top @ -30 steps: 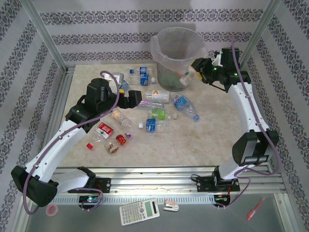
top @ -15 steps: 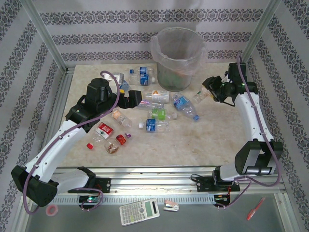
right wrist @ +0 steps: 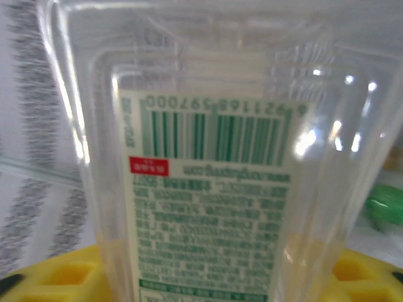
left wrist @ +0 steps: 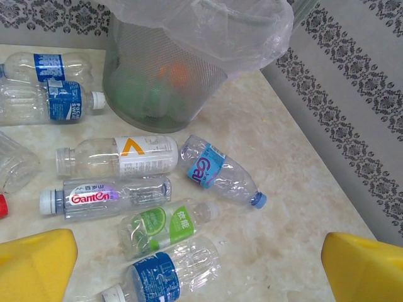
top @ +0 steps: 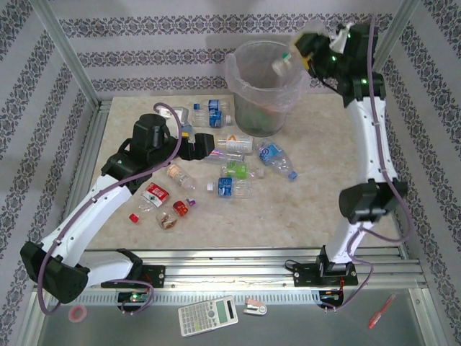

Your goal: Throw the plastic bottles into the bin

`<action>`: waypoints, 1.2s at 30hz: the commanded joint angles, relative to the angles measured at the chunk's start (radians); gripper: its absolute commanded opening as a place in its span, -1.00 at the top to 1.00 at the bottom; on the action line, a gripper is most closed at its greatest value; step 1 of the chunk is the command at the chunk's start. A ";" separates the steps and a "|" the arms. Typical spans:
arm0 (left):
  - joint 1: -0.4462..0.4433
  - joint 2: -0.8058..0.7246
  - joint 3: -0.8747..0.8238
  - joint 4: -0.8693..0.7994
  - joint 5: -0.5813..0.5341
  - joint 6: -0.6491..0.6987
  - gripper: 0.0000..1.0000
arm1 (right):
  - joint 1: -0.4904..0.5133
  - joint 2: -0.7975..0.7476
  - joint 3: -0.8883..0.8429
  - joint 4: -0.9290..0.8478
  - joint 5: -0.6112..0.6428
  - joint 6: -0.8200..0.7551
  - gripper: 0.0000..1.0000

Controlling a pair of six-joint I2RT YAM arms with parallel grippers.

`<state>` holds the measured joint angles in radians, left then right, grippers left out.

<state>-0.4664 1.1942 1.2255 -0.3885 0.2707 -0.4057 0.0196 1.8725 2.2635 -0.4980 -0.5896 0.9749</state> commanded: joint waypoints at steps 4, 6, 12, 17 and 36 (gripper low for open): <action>-0.019 0.004 0.022 0.039 0.018 -0.024 -0.99 | -0.003 0.256 0.387 -0.082 -0.172 0.066 -0.63; -0.019 0.002 0.022 0.037 0.013 -0.025 -0.99 | -0.004 0.270 0.434 -0.158 -0.160 0.020 -0.79; -0.020 -0.012 0.017 0.036 -0.003 -0.030 -0.99 | -0.029 0.164 0.315 -0.194 -0.141 -0.059 -0.91; -0.019 -0.019 0.005 0.041 -0.010 -0.044 -0.99 | -0.030 0.099 0.222 -0.223 -0.144 -0.112 -0.92; -0.042 0.003 0.009 0.073 0.002 -0.040 -0.99 | -0.035 -0.052 -0.092 -0.274 -0.087 -0.253 -0.95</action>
<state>-0.4965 1.2114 1.2270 -0.3492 0.2794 -0.4576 -0.0109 1.9049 2.2345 -0.7578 -0.6926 0.7982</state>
